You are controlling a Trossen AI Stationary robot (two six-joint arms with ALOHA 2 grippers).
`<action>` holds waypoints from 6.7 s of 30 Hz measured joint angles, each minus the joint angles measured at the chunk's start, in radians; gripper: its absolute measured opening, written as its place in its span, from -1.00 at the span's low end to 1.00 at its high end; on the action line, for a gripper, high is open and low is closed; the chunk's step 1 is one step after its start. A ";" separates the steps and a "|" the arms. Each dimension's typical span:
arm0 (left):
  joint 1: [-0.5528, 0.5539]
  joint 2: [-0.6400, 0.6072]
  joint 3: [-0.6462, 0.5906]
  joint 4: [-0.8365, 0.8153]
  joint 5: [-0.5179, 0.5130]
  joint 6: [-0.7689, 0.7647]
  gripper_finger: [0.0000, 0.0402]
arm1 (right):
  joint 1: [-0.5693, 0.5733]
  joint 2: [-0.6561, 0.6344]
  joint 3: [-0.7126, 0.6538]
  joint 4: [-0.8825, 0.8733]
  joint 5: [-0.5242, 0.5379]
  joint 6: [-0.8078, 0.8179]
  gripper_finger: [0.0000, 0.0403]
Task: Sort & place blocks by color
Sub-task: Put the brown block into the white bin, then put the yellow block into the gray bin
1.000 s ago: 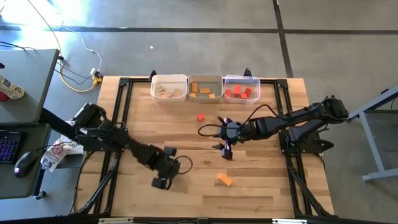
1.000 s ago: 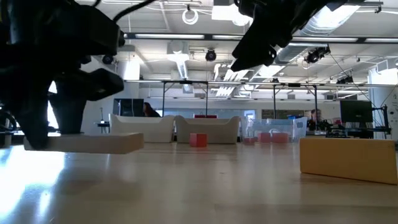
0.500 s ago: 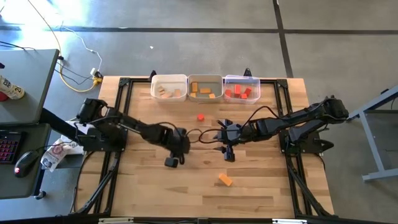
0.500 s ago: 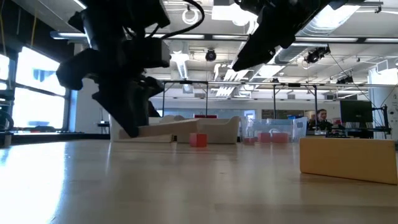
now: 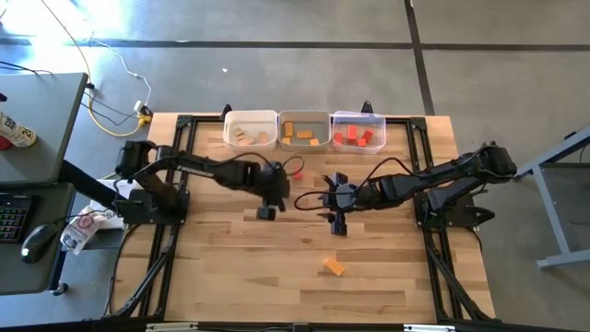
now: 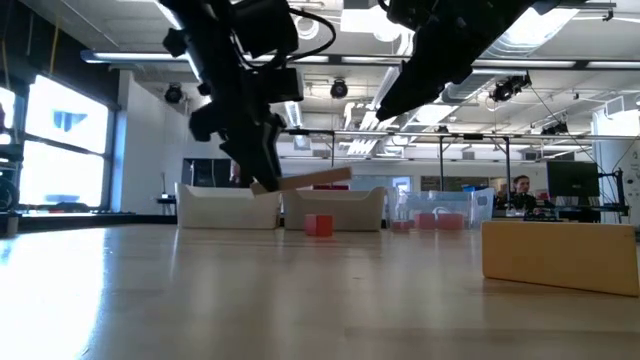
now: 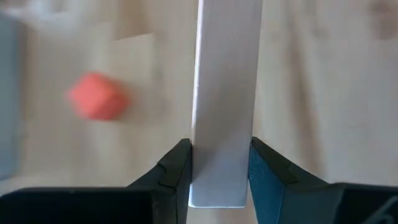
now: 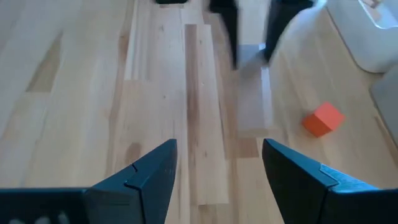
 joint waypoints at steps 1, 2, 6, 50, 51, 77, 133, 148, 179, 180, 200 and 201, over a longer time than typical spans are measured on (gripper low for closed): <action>0.016 0.000 0.012 -0.015 -0.019 0.015 -0.52 | 0.000 0.000 0.000 0.000 0.003 0.000 0.11; 0.031 0.000 0.024 -0.028 -0.037 0.028 -0.52 | 0.000 0.000 0.000 -0.001 0.003 0.000 0.11; 0.097 0.000 0.060 -0.053 -0.078 0.078 -0.52 | 0.000 0.000 0.000 0.000 0.003 0.000 0.11; 0.706 -0.099 0.020 -0.217 -0.139 0.018 -0.32 | -0.212 0.000 0.000 0.187 -0.022 -0.034 0.11; 0.706 -0.099 0.020 -0.212 -0.139 0.010 -0.28 | -0.219 0.000 0.000 0.196 -0.022 -0.034 0.11; 0.568 -0.098 0.054 -0.256 -0.130 -0.062 0.11 | 0.021 0.000 0.002 0.143 -0.084 0.327 0.11; 0.377 -0.098 0.082 -0.334 -0.131 -0.145 0.11 | 0.328 0.326 0.134 -0.183 -0.196 0.913 0.11; 0.377 -0.098 0.082 -0.335 -0.131 -0.145 0.11 | 0.329 0.409 0.137 -0.180 -0.172 1.015 0.05; 0.376 -0.098 0.082 -0.335 -0.052 -0.146 0.11 | -0.001 0.245 0.131 -0.143 0.047 0.599 -0.48; 0.376 -0.098 0.082 -0.335 -0.051 -0.145 0.11 | -0.021 0.236 0.131 -0.139 0.049 0.571 -0.48; 0.376 -0.098 0.082 -0.328 -0.050 -0.145 0.11 | -0.407 0.173 0.133 0.106 0.090 0.148 -0.48; 0.376 -0.098 0.082 -0.325 -0.050 -0.145 0.11 | -0.423 0.173 0.133 0.121 0.090 0.139 -0.48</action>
